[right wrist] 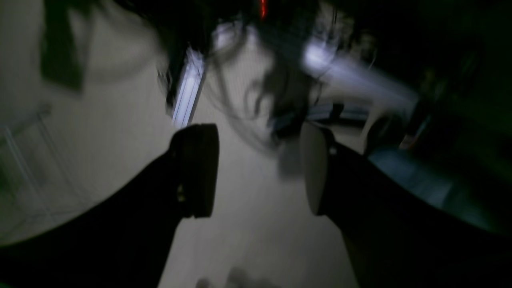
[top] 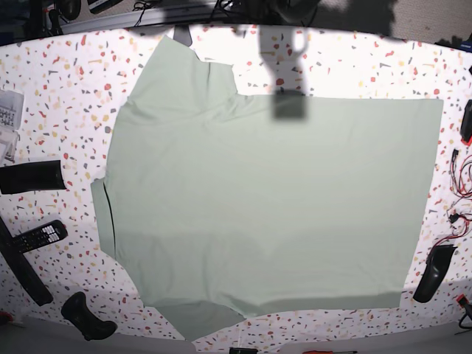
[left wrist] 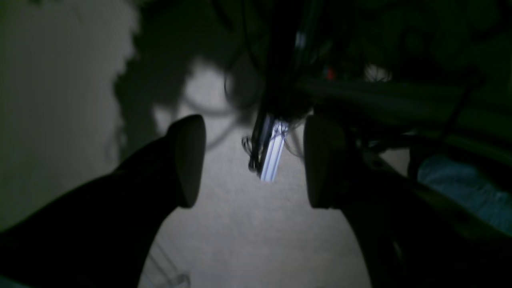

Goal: Fold the T-shirt properly
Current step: 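Move both grippers from rest toward the green T-shirt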

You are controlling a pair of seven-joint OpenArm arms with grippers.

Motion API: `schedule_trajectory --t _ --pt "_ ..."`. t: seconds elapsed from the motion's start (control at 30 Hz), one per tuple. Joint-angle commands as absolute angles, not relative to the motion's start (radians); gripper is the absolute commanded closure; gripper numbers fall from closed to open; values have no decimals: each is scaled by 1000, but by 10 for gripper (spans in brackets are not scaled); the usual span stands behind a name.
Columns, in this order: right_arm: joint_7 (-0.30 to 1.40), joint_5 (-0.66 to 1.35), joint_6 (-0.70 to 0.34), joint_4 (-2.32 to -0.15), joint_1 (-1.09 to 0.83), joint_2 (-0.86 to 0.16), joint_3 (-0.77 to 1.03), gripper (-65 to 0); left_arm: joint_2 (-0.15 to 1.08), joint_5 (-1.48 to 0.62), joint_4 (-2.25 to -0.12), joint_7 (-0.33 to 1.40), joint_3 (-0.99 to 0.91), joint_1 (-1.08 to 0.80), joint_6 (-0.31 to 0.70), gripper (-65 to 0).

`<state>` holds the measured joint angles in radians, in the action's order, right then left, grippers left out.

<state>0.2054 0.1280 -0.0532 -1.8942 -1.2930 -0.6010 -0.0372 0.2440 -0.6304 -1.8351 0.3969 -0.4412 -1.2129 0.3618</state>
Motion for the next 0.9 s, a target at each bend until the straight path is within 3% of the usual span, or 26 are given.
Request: schedule_trajectory --t 0.0,0.27,0.4,0.6,0.77,0.87 --pt "191 114 -52 -1934 -1309 -610 -20 -323 247 -638 -1877 382 -469 -1238 367 -352" --pt "179 -9 -45 -2162 -1309 -610 107 -323 248 -637 -2115 382 -582 -1222 368 -352" --pt "179 -67 43 -2252 -1309 -615 174 -323 247 -637 -2168 382 -582 -1163 384 -352" --pt "182 -233 73 -2294 -1252 -615 203 -323 247 -641 -2173 361 -581 -1011 538 -352" --pt "184 -234 72 -2293 -1168 -616 198 -323 247 -617 -2173 328 -581 -894 555 -352" --pt "184 -262 71 -2294 -1168 -633 198 -323 251 -494 -2173 324 -581 -845 580 -352"
